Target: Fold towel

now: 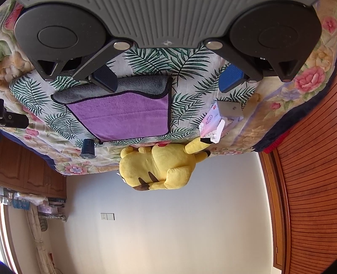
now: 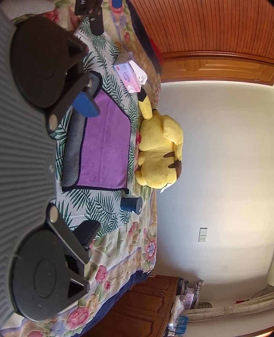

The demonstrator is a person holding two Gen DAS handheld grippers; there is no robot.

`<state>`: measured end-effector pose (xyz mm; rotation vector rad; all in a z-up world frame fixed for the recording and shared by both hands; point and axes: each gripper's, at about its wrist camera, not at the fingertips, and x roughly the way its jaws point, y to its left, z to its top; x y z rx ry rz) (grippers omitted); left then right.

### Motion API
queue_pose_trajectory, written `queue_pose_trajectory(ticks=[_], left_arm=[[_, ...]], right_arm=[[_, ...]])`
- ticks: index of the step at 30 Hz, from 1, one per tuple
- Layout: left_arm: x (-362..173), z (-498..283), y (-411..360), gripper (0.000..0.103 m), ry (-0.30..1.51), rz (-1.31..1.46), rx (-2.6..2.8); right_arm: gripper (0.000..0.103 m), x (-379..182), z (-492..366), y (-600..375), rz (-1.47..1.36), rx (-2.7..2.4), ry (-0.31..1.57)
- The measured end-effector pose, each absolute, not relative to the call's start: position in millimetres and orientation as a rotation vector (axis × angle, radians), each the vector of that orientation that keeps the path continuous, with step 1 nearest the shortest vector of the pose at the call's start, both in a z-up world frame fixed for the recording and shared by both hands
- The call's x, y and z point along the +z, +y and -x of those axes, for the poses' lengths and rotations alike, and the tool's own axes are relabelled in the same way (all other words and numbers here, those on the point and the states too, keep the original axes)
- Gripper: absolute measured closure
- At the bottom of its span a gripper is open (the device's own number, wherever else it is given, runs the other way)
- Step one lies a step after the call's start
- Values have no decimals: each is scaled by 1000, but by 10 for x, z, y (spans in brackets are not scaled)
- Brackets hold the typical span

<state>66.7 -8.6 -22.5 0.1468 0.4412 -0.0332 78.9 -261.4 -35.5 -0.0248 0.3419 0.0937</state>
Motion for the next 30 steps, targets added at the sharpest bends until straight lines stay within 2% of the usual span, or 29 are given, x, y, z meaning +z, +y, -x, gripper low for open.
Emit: queue_pose_trajectory(ticks=[25, 30], left_arm=[[-387, -1280, -9, 16, 506, -141, -73], [-426, -1408, 48, 23, 526, -115, -96]], right_arm=[[0, -572, -1335, -2549, 86, 154, 461], [0, -622, -1461, -2550, 91, 163, 486]])
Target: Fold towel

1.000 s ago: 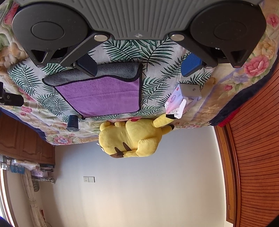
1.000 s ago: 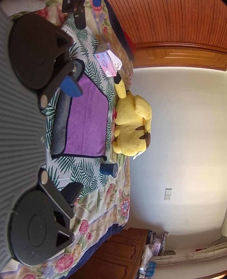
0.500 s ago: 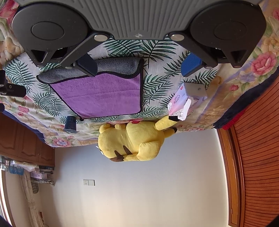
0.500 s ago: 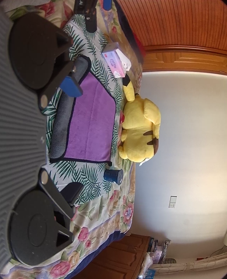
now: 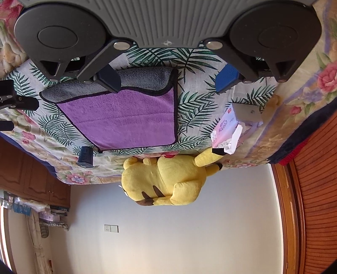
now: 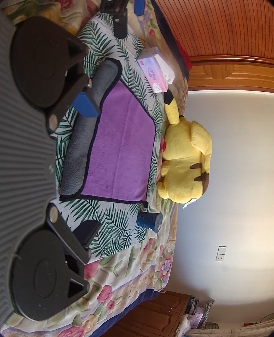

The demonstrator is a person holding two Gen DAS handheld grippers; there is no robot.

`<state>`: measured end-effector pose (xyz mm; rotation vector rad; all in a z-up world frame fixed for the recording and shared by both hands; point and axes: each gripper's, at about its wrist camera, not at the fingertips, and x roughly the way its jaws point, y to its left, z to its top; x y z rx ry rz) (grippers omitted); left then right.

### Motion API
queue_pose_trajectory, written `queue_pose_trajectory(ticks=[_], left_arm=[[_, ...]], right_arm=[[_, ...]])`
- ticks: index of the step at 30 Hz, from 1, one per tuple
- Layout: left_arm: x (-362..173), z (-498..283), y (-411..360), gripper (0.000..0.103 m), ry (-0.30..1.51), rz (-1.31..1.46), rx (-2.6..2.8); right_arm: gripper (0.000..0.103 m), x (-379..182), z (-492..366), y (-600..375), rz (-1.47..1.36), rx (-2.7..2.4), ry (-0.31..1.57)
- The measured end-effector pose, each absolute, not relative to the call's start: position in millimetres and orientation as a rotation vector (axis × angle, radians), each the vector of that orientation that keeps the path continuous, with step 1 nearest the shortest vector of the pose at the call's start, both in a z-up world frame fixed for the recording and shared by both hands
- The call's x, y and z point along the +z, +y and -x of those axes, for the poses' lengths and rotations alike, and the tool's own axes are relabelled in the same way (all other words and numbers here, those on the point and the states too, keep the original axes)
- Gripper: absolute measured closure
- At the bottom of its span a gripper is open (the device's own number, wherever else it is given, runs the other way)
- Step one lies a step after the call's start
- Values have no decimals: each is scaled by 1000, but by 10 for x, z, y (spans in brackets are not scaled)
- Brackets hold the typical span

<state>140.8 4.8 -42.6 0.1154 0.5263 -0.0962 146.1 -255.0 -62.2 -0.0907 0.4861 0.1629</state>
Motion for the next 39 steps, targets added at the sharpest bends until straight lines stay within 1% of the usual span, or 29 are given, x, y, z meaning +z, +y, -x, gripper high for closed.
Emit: queue_pose_trajectory(ticks=[4, 6, 10, 11, 12, 13, 20, 22, 26, 30, 39], left_arm=[[-453, -1508, 64, 29, 533, -112, -108], [-476, -1553, 74, 30, 542, -108, -114], [-529, -1650, 95, 35, 561, -101, -127], [-544, -1679, 100, 36, 565, -101, -128], [-559, -1711, 108, 37, 569, -100, -129], [-571, -1735, 109, 38, 573, -99, -130], [-677, -1911, 156, 47, 602, -87, -135], [-707, -1964, 174, 51, 616, -75, -146], [-758, -2056, 205, 59, 635, -64, -156], [-808, -2145, 234, 63, 652, -47, -160], [-941, -2274, 274, 78, 690, -33, -155]], right_arm=[[0, -658, -1543, -2553, 91, 169, 502], [0, -679, -1596, -2563, 88, 171, 512], [1, -721, -1700, -2598, 77, 176, 536], [2, -731, -1726, -2607, 74, 177, 542], [8, -743, -1752, -2618, 70, 179, 550], [11, -755, -1776, -2627, 67, 180, 560], [14, -894, -1964, -2690, 42, 189, 651], [17, -945, -2016, -2707, 28, 207, 689], [18, -1015, -2080, -2726, 17, 208, 731], [18, -1049, -2135, -2767, 6, 209, 758], [18, -1123, -2243, -2862, -45, 232, 827]])
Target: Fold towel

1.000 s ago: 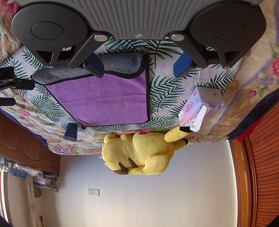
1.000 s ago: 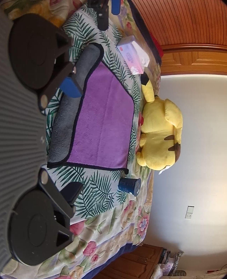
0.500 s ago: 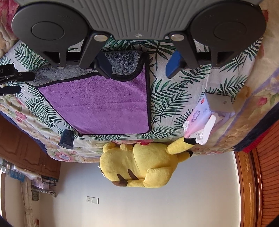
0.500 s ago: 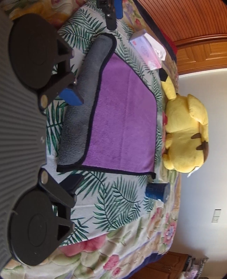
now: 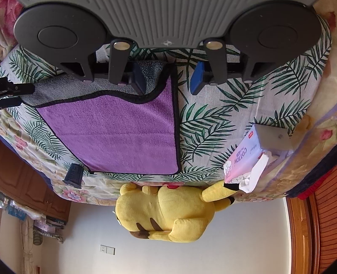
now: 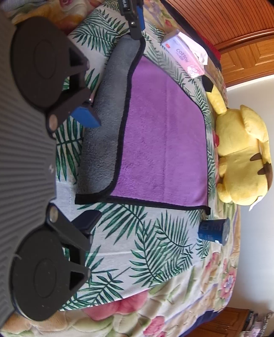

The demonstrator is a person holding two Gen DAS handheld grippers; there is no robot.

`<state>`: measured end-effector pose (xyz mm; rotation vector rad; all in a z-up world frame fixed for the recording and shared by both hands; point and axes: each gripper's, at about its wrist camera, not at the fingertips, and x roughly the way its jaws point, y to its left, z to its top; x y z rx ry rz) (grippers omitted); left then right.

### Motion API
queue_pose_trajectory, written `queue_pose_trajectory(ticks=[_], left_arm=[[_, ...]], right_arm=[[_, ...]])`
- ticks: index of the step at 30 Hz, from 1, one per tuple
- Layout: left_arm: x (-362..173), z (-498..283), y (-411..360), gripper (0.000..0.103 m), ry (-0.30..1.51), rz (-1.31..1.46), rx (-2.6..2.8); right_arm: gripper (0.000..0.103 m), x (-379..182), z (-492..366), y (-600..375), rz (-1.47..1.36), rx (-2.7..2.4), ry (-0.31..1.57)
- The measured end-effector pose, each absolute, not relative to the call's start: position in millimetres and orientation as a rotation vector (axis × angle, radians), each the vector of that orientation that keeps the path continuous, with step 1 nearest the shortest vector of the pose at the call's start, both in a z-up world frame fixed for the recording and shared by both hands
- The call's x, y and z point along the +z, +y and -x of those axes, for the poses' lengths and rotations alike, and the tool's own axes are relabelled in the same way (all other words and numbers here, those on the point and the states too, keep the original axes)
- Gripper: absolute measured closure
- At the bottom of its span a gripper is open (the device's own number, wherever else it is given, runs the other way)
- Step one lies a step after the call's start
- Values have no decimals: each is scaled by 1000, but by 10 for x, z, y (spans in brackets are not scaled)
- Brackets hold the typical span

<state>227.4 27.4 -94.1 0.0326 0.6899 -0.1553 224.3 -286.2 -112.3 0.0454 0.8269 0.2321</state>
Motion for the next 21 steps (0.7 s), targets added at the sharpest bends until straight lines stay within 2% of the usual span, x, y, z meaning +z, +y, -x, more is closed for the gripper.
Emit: queue_pose_trajectory(ticks=[4, 8, 10, 21], left_arm=[[-981, -2302, 284, 85, 701, -33, -155], [-1021, -2321, 263, 91, 714, -40, -165], [-1041, -2326, 255, 91, 722, -45, -167], [-1108, -2339, 249, 91, 739, -55, -163]], right_arm=[[21, -1125, -2256, -2889, -70, 247, 840], [28, -1102, -2252, -2888, -79, 263, 844], [29, -1090, -2250, -2885, -77, 267, 841], [46, -1006, -2259, -2937, -88, 277, 822]])
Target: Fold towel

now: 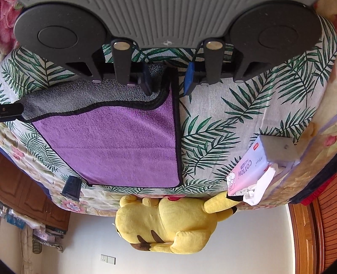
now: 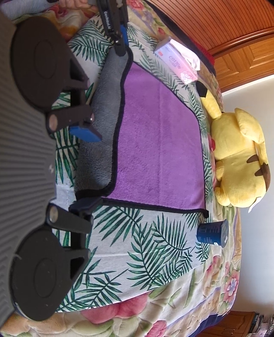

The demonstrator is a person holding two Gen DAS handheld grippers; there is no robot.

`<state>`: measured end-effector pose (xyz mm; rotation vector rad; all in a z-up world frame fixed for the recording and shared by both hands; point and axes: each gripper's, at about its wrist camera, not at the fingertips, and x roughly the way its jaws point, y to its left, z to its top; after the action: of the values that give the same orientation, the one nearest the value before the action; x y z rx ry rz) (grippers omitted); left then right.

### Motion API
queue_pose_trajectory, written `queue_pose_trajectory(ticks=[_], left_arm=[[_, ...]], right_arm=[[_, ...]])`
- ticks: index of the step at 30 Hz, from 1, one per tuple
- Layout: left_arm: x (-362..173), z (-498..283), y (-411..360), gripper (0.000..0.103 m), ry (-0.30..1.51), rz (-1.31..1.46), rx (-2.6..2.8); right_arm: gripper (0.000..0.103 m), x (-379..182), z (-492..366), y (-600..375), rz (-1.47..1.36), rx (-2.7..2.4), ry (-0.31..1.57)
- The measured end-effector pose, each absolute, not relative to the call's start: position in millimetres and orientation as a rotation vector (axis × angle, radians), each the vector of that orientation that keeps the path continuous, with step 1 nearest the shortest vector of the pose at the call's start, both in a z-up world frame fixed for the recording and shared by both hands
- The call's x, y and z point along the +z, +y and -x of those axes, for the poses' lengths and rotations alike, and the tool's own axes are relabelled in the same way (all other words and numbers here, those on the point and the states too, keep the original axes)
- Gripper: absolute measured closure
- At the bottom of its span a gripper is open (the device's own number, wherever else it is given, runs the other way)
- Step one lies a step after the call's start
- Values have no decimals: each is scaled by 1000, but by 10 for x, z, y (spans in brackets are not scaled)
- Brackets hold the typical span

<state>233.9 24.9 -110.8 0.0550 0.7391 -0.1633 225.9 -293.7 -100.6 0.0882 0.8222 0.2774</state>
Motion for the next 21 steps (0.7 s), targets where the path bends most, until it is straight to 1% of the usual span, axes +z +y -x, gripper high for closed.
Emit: queue_pose_trajectory(ticks=[4, 6, 8, 13, 16, 17, 21], left_arm=[[-1111, -2336, 250, 91, 736, -58, -164], [-1108, -2326, 252, 93, 723, -58, -161], [-1109, -2330, 254, 96, 725, -50, -164], [-1100, -2314, 241, 99, 717, -49, -164], [-1094, -2316, 248, 99, 714, -44, -164], [-1093, -2317, 251, 99, 714, -42, -165], [-1094, -2318, 247, 99, 714, -42, -168]], right_arm=[[51, -1001, -2261, -2935, -90, 292, 820], [60, -1024, -2278, -2923, -82, 297, 826], [61, -1052, -2302, -2919, -64, 289, 833], [62, -1092, -2364, -2975, -79, 281, 843], [69, -1116, -2390, -3001, -80, 280, 851], [73, -1117, -2393, -3007, -79, 279, 851], [81, -1103, -2395, -3021, -76, 291, 852]])
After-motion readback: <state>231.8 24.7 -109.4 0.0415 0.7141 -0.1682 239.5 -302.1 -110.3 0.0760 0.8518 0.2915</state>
